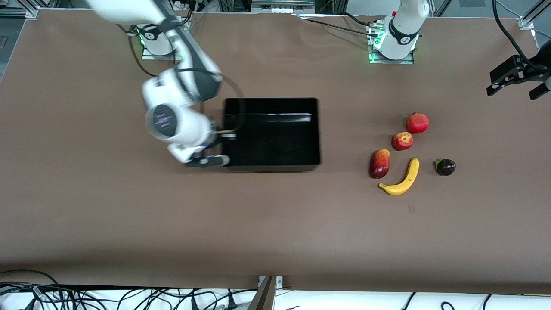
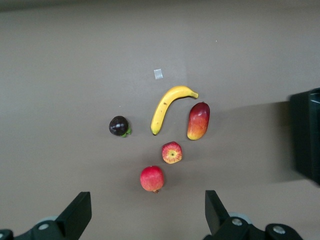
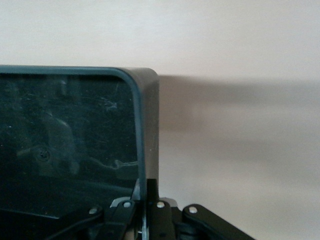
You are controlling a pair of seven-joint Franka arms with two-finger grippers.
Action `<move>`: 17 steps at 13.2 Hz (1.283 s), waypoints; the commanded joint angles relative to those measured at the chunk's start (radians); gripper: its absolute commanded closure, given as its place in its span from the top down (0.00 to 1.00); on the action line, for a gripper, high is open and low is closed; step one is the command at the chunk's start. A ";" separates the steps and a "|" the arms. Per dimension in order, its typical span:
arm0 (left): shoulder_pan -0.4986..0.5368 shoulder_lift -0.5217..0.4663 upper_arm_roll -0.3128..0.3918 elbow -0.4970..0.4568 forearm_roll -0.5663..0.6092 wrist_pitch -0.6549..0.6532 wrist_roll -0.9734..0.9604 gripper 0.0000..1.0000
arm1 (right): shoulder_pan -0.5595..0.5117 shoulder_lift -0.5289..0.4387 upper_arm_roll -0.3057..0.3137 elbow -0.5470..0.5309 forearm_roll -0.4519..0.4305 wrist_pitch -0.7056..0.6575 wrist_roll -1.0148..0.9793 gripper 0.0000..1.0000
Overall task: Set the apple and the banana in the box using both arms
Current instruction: 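Slide the box toward the fruit with the right gripper while the left gripper reaches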
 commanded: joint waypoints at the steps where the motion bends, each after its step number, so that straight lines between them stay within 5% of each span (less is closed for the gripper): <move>1: 0.007 0.007 0.003 0.014 -0.008 -0.027 -0.007 1.00 | 0.116 0.094 -0.010 0.065 0.022 0.139 0.111 0.00; 5: 0.007 0.041 0.002 -0.032 -0.008 -0.014 -0.007 1.00 | 0.228 0.190 -0.016 0.105 0.012 0.245 0.207 0.00; 7: -0.001 0.050 0.002 -0.113 -0.008 0.059 -0.005 1.00 | 0.228 0.200 -0.016 0.104 0.004 0.273 0.207 1.00; 11: -0.038 0.104 0.005 -0.348 -0.008 0.345 0.000 1.00 | 0.214 0.072 -0.048 0.107 -0.011 0.122 0.182 1.00; 17: -0.075 0.203 0.005 -0.721 -0.007 0.789 0.013 1.00 | 0.197 -0.152 -0.461 0.108 -0.014 -0.218 -0.150 1.00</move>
